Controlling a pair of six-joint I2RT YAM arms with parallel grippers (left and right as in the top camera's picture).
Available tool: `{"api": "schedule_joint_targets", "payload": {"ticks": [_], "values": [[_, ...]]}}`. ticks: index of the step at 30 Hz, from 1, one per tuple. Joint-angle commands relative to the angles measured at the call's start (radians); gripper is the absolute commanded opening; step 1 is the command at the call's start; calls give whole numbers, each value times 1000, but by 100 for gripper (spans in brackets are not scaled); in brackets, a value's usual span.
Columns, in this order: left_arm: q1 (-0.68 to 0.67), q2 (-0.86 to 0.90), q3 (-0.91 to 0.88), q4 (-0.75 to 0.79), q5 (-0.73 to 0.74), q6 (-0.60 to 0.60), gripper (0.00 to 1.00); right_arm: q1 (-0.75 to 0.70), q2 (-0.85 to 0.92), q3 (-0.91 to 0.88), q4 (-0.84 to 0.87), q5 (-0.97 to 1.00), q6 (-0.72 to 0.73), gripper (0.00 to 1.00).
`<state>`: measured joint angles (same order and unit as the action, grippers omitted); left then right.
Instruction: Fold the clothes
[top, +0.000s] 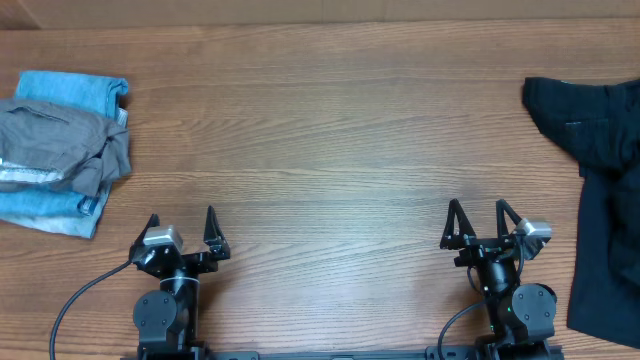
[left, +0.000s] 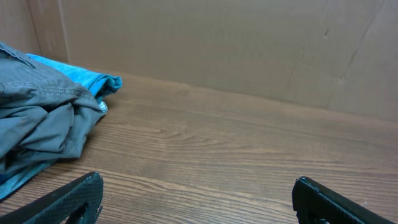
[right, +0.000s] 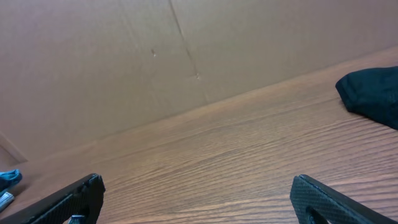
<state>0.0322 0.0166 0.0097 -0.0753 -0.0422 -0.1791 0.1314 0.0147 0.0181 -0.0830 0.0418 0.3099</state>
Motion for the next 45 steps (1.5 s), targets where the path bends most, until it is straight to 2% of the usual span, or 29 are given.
{"api": "schedule_joint_targets", "payload": {"ticks": [1, 5, 10, 14, 17, 22, 25, 27, 30, 32, 36, 38, 45], "values": [[-6, -12, -5, 4, -10, 23, 100, -4, -10, -10, 20, 27, -2, 100], [-6, -12, -5, 5, -10, 23, 100, -3, -10, 16, 43, -29, 39, 100], [-6, -12, -5, 5, -10, 23, 100, -3, 36, 252, 11, -18, 42, 100], [-6, -12, -5, 4, -10, 23, 100, -4, 265, 676, -195, 49, 47, 100], [-6, -12, -5, 4, -10, 23, 100, -4, 510, 1014, -405, 74, -77, 100], [-6, -12, -5, 4, -10, 23, 100, -4, 927, 1568, -830, 198, -155, 100], [-6, -12, -5, 5, -10, 23, 100, -17, 1128, 1840, -1008, 212, -159, 100], [-6, -12, -5, 5, -10, 23, 100, -79, 1241, 1989, -1086, 212, -158, 100], [-6, -12, -5, 4, -10, 23, 100, -198, 1355, 2118, -1192, 211, -158, 100], [-6, -12, -5, 5, -10, 23, 100, -306, 1408, 2140, -1230, 182, -158, 100], [-6, -12, -5, 5, -10, 23, 100, -534, 1524, 2140, -1215, -18, -157, 100], [-6, -12, -5, 5, -10, 23, 100, -620, 1609, 2140, -1160, -44, -158, 100], [-6, -12, -5, 5, -10, 23, 100, -760, 1841, 2140, -1130, -44, -158, 100]]}}
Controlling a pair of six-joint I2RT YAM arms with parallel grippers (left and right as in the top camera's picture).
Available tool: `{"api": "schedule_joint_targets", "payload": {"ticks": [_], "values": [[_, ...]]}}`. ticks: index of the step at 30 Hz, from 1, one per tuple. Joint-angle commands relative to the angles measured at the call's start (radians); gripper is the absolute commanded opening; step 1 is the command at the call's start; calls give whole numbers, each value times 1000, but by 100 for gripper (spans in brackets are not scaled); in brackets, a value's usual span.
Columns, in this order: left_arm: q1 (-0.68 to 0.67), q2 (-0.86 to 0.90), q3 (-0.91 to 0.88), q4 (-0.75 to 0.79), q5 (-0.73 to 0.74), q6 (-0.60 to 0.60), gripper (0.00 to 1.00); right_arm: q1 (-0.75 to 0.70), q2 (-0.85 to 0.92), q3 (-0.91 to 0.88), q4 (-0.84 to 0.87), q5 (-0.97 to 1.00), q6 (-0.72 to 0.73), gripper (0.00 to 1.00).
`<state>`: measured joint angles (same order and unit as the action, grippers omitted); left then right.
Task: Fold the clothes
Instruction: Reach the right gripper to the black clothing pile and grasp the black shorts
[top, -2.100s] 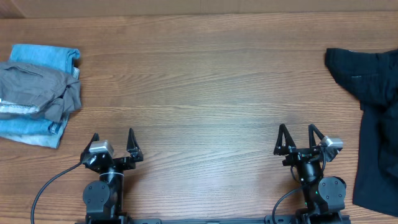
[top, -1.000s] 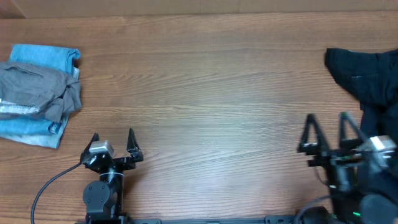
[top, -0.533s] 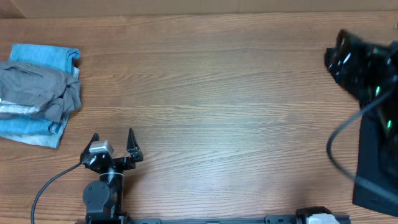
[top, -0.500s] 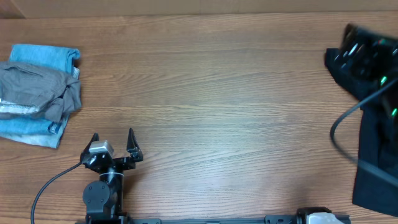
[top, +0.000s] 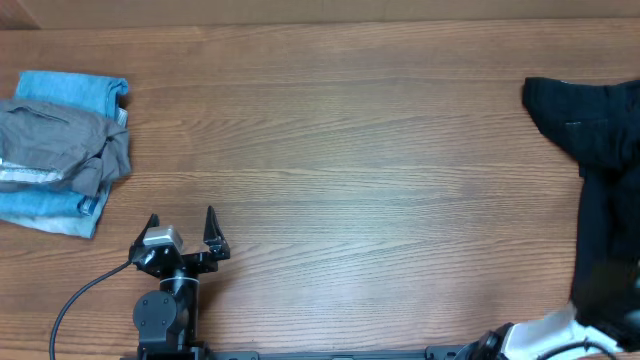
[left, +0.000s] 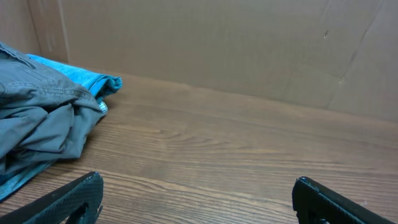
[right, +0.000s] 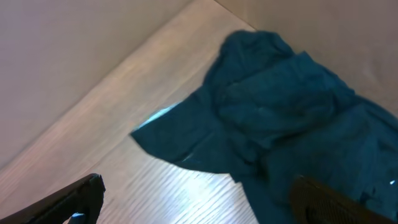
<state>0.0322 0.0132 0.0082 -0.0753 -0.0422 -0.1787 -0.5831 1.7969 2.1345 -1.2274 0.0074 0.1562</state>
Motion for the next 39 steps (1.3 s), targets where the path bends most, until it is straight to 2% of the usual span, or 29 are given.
{"api": "schedule_joint_targets", "payload": {"ticks": [1, 7, 10, 11, 14, 16, 28, 31, 35, 36, 39], "values": [[-6, -9, -3, 5, -10, 22, 100, -81, 124, 24, 13, -10, -16, 100], [-6, -9, -3, 5, -10, 22, 100, -159, 307, 24, 33, -14, -27, 100], [-6, -9, -3, 5, -10, 22, 100, -164, 356, 24, 96, -140, -132, 100], [-6, -9, -3, 5, -10, 22, 100, -164, 361, 24, 108, -111, -131, 100], [-6, -9, -3, 5, -10, 22, 100, -173, 364, 24, 127, 34, -40, 100], [-6, -9, -3, 5, -10, 22, 100, -200, 364, 19, 119, 64, -1, 100], [-6, -9, -3, 4, -10, 22, 100, -315, 378, -129, 200, 43, 33, 100], [-6, -9, -3, 5, -10, 22, 100, -341, 381, -151, 202, 33, 134, 100], [-6, -9, -3, 5, -10, 22, 100, -387, 394, -152, 205, -40, 137, 100], [-6, -9, -3, 5, -10, 22, 100, -400, 405, -152, 205, -69, 137, 99], [-6, -9, -3, 4, -10, 22, 100, -417, 431, -152, 198, -163, 128, 71]]}}
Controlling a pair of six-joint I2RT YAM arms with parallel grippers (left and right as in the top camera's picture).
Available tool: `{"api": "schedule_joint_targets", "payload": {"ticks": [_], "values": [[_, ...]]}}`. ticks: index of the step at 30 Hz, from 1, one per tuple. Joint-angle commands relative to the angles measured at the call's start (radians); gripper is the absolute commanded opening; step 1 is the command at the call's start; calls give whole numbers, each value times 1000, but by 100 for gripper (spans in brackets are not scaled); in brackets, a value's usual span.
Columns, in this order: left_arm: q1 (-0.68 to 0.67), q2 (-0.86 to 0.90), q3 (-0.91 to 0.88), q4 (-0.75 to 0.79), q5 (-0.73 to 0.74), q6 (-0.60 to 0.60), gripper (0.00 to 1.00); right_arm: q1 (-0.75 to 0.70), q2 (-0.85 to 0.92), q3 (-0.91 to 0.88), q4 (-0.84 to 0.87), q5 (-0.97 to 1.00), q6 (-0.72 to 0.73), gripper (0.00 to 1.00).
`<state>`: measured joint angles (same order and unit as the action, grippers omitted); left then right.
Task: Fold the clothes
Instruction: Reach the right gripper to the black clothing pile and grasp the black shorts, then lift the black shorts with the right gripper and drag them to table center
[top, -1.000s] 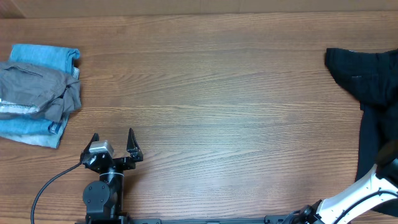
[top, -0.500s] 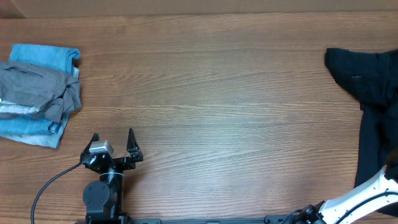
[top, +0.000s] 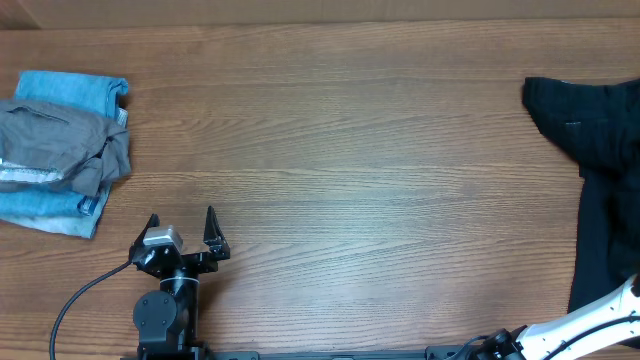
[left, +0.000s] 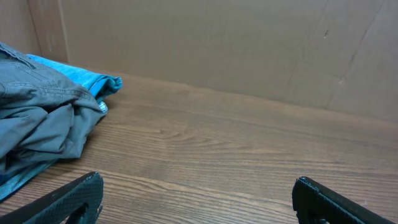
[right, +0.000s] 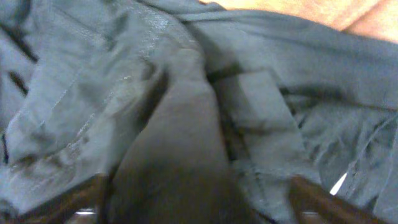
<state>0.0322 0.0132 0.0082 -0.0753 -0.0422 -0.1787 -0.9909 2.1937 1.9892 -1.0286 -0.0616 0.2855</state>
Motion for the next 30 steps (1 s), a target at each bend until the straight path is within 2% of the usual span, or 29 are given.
{"api": "schedule_joint_targets", "payload": {"ticks": [1, 2, 5, 9, 13, 17, 22, 26, 30], "values": [[-6, -9, -3, 5, -10, 22, 100, -10, 35, -7, -2, -98, -5, 54], [-6, -9, -3, 5, -10, 22, 100, -10, 34, -6, -2, -99, -4, 37], [-6, -9, -3, 5, -10, 22, 100, -10, 34, 6, -13, -146, -10, 4], [-6, -9, -3, 5, -10, 22, 100, 4, -7, 73, -51, -326, -105, 4], [-6, -9, -3, 5, -10, 22, 100, 48, -117, 158, -103, -336, -127, 4], [-6, -9, -3, 5, -10, 22, 100, 130, -239, 161, -118, -344, -167, 4], [-6, -9, -3, 4, -10, 22, 100, 341, -357, 161, -180, -328, -262, 4], [-6, -9, -3, 4, -10, 22, 100, 546, -393, 161, -218, -317, -279, 4], [-6, -9, -3, 4, -10, 22, 100, 843, -394, 137, -278, -260, -294, 4]]}}
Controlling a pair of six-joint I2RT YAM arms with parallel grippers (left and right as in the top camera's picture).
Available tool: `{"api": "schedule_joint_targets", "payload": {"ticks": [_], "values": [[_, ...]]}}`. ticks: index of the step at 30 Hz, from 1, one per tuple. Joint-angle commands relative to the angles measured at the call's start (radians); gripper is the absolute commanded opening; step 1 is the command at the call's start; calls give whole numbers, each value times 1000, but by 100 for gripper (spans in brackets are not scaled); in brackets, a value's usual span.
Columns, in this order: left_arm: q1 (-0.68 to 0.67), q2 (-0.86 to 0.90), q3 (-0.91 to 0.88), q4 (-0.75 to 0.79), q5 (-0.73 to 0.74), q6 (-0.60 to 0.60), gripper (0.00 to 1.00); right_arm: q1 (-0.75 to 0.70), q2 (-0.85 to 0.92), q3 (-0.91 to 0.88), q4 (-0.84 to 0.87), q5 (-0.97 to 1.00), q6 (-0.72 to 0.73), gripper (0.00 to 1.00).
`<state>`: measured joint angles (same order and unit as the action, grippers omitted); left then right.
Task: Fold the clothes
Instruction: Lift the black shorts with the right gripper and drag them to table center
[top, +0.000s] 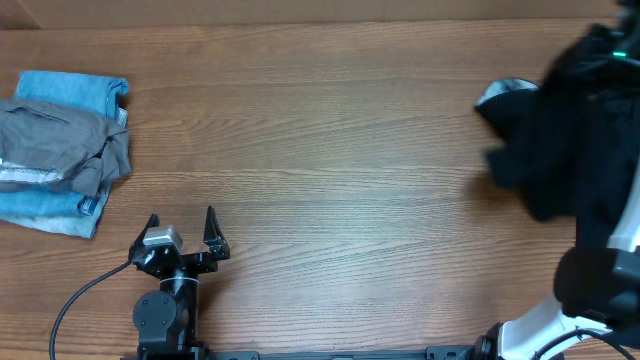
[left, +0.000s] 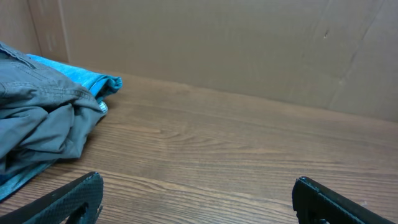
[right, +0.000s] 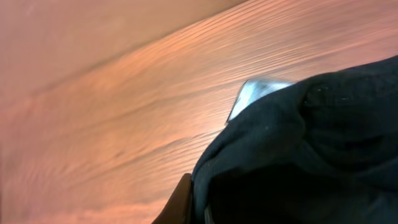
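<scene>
A black garment (top: 570, 130) hangs bunched above the table's right side, with a pale patch of its inside showing at its left tip. My right gripper (right: 202, 202) is shut on it. In the right wrist view the black garment (right: 311, 143) fills the lower right, and one finger (right: 181, 202) shows against the fold while the other is hidden. In the overhead view the cloth covers that gripper. My left gripper (top: 181, 216) rests open at the front left, nothing between its fingers (left: 81, 193).
A folded pile sits at the far left: a grey garment (top: 60, 145) on top of blue ones (top: 70, 90). The left wrist view shows the grey garment (left: 43, 112) at its left edge. A cardboard wall (left: 217, 43) backs the wooden table (top: 320, 150).
The black garment lay spread flat at the right edge with my right gripper pressed close to it. Now it is bunched, gripped and off the table, further left. The left arm has not moved.
Both grippers stood open at the front of the table, the black garment flat at the right edge. Then my right gripper was over that garment, then down against the cloth. Now it holds the garment bunched above the table. The left gripper stayed put.
</scene>
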<state>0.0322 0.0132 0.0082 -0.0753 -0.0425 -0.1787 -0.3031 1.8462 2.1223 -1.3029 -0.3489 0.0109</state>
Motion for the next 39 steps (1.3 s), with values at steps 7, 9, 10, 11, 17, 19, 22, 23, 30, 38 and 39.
{"api": "schedule_joint_targets", "payload": {"ticks": [7, 9, 10, 11, 17, 19, 22, 23, 30, 38, 39], "values": [[-6, -9, -3, 5, -10, 22, 100, 601, 23, -139, 129, 117, -14, 4], [-6, -9, -3, 5, -10, 22, 100, 688, 56, -176, 174, 112, -11, 4], [-6, -9, -3, 5, -10, 22, 100, 733, 80, -186, 187, 112, -12, 4], [-6, -9, -3, 4, -10, 22, 100, 771, 105, -187, 193, 112, -12, 4], [-6, -9, -3, 5, -10, 22, 100, 985, 203, -187, 287, 112, -16, 4], [-6, -9, -3, 4, -10, 22, 100, 1032, 204, -187, 307, 112, -16, 4], [-6, -9, -3, 4, -10, 22, 100, 1070, 203, -183, 310, 113, -20, 82], [-6, -9, -3, 5, -10, 22, 100, 1070, 201, -177, 306, 113, -20, 99], [-6, -9, -3, 5, -10, 22, 100, 933, 80, -47, 157, 285, 27, 100], [-6, -9, -3, 5, -10, 22, 100, 571, 64, -48, 5, 284, 132, 85], [-6, -9, -3, 5, -10, 22, 100, 540, 70, -48, -14, 284, 153, 78]]}}
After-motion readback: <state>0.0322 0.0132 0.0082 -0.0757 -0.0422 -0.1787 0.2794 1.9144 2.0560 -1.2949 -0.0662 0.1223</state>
